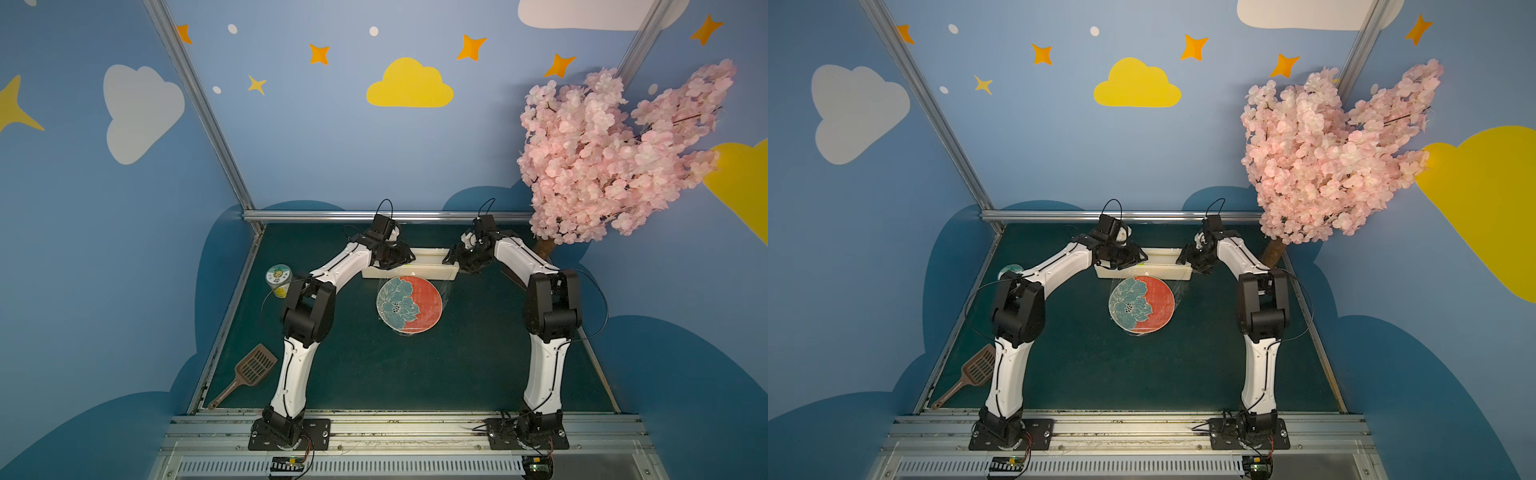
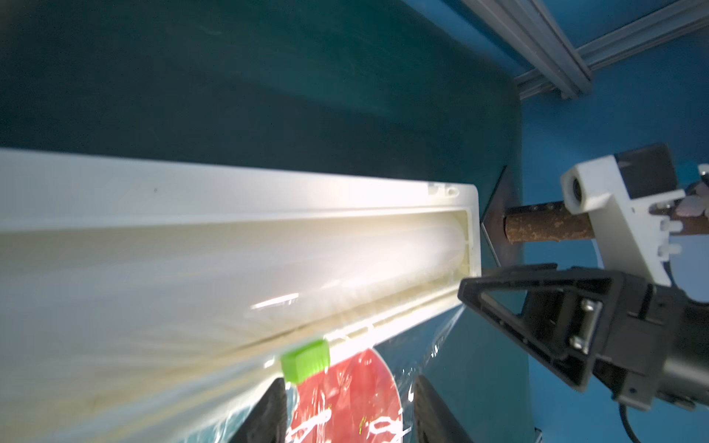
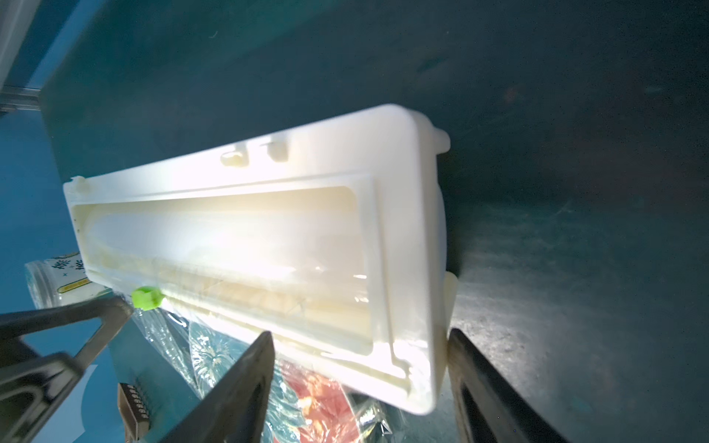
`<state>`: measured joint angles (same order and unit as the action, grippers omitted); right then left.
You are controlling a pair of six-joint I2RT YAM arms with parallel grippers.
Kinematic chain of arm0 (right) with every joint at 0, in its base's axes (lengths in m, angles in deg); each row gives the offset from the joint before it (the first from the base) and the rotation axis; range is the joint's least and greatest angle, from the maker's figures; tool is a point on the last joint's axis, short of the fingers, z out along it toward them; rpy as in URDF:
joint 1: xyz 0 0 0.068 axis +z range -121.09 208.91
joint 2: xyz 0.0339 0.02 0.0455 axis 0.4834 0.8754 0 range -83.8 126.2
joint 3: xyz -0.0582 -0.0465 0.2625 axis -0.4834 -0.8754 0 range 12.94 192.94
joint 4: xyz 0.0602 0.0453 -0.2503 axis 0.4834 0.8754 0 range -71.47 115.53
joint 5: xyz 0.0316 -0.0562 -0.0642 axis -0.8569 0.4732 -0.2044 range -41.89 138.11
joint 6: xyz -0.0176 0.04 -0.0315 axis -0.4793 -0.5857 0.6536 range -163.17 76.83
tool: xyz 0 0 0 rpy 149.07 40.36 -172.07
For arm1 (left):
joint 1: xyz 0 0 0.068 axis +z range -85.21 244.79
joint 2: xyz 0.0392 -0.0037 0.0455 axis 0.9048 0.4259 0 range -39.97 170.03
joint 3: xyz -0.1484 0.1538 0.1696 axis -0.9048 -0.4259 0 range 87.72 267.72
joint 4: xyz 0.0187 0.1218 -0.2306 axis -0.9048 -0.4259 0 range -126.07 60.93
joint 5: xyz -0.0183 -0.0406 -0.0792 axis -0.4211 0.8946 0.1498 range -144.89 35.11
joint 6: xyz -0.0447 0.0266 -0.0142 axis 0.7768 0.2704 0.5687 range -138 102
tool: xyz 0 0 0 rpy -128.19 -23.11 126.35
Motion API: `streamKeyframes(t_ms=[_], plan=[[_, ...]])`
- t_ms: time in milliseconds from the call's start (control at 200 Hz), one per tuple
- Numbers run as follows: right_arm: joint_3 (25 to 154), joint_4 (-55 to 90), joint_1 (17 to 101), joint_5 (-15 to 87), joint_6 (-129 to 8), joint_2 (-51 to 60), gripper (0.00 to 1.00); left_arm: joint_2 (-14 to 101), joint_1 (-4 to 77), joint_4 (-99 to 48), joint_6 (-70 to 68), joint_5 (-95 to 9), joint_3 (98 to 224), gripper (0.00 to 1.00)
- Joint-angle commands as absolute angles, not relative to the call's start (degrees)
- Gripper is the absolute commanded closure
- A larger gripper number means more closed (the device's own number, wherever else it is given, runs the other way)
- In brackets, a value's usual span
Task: Wrap the plate with plastic wrap
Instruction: Tear off the plastic wrap from the plastic wrap cutting box.
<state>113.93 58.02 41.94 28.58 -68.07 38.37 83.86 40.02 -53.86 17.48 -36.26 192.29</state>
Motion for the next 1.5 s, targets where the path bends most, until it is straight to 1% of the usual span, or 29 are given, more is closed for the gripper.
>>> streamKeyframes(t_ms=[0,95,240,435,521,626,861,1036,1201,1436,1496], plan=[[116.73,63.60,44.98,33.94,-65.54,35.77,0.30,76.10,43.90,-54.91,14.50,-36.35,187.65,0.47],[118.80,66.30,48.49,42.76,-63.18,34.85,0.30,72.26,47.53,-54.94,12.92,-38.59,181.30,0.48],[123.51,67.83,54.07,49.84,-61.75,36.32,0.30,69.81,52.51,-52.06,12.67,-38.60,174.09,0.49],[135.02,71.57,60.50,57.03,-60.26,42.78,0.30,72.45,54.06,-52.13,11.20,-37.42,174.70,0.48],[137.03,71.87,62.11,60.38,-59.91,44.44,0.29,73.79,54.37,-52.16,10.67,-38.30,175.91,0.47],[136.69,68.89,62.99,60.71,-59.66,45.37,0.29,76.17,54.77,-51.79,10.93,-37.43,177.55,0.46],[136.60,62.51,64.92,56.55,-57.56,46.51,0.28,79.48,54.96,-53.34,9.84,-37.29,181.22,0.46],[140.16,62.87,65.93,57.03,-55.85,50.00,0.27,79.82,55.73,-53.33,10.05,-37.66,181.18,0.47],[145.82,67.03,65.91,60.09,-53.42,54.46,0.27,81.36,55.83,-54.32,10.04,-37.75,182.27,0.47],[144.87,67.65,65.92,64.44,-53.39,54.76,0.27,82.89,55.87,-56.59,9.59,-38.34,183.34,0.49],[144.65,68.01,65.91,65.66,-53.79,54.55,0.27,83.42,55.91,-57.47,9.50,-38.46,183.79,0.51]])
